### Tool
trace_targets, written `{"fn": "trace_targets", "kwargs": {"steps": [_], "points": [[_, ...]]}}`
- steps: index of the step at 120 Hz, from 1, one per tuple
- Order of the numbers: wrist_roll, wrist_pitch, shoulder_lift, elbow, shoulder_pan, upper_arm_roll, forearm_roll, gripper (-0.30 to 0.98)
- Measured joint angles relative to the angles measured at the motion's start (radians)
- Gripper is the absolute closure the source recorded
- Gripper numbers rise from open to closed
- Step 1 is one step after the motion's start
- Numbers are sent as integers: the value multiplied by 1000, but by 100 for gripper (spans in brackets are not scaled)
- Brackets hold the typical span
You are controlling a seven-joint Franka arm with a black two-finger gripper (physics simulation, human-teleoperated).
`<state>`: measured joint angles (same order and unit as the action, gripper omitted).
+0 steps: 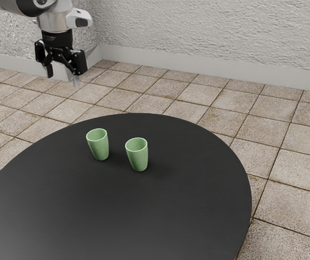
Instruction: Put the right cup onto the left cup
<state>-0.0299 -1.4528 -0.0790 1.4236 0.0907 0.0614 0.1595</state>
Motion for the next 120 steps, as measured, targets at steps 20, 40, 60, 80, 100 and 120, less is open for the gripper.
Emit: {"fn": "trace_targets", "kwargs": {"steps": [20,40,60,80,100,120], "points": [[3,-20,-25,0,12,9,0,0],[-3,-72,-62,25,4,65,-3,0],[-23,-127,-119,31,1,93,-2,0],[-56,-189,-181,31,3,131,4,0],[-99,-267,-204,85,3,157,8,0],[-146,-331,-217,119,3,188,24,0]]}}
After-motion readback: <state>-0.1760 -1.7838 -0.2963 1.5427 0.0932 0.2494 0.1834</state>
